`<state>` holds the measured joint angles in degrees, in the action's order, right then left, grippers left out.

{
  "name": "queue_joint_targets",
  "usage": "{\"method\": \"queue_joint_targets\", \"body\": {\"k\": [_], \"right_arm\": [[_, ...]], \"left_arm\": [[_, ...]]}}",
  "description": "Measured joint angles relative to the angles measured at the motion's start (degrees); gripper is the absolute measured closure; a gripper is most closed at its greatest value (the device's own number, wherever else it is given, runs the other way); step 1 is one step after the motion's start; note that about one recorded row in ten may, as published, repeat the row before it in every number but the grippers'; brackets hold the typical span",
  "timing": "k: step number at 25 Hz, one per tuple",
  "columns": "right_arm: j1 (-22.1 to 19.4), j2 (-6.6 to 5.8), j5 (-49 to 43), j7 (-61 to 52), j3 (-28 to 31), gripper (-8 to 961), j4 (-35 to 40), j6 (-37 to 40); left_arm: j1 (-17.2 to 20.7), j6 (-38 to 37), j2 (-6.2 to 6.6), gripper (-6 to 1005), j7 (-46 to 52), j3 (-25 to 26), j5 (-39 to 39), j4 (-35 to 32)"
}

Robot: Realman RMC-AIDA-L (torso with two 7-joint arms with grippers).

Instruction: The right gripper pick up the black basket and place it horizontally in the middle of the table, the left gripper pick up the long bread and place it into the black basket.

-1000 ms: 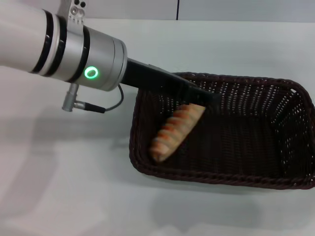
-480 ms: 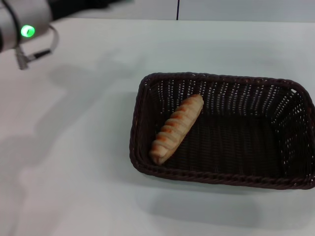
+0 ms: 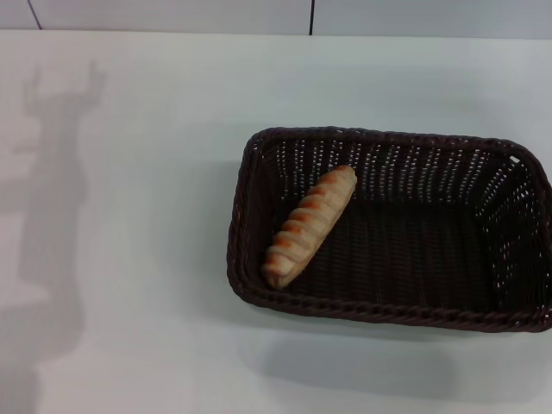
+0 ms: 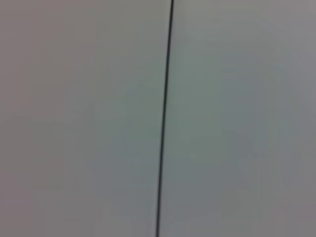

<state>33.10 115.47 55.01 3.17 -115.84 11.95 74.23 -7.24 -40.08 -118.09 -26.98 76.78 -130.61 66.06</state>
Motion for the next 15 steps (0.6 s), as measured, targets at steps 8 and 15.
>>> {"method": "queue_joint_targets", "body": {"k": [8, 15], "right_arm": [[0.49, -0.10, 0.02, 0.00, 0.72, 592, -0.29, -3.53], [0.59, 1.23, 0.10, 0.05, 1.37, 592, -2.87, -4.27]], "left_arm": [[-6.56, -19.48, 0.58, 131, 36.53, 2.28, -21.47, -27.05], [-10.30, -25.23, 0.52, 131, 45.47, 4.44, -28.81, -42.42]]}}
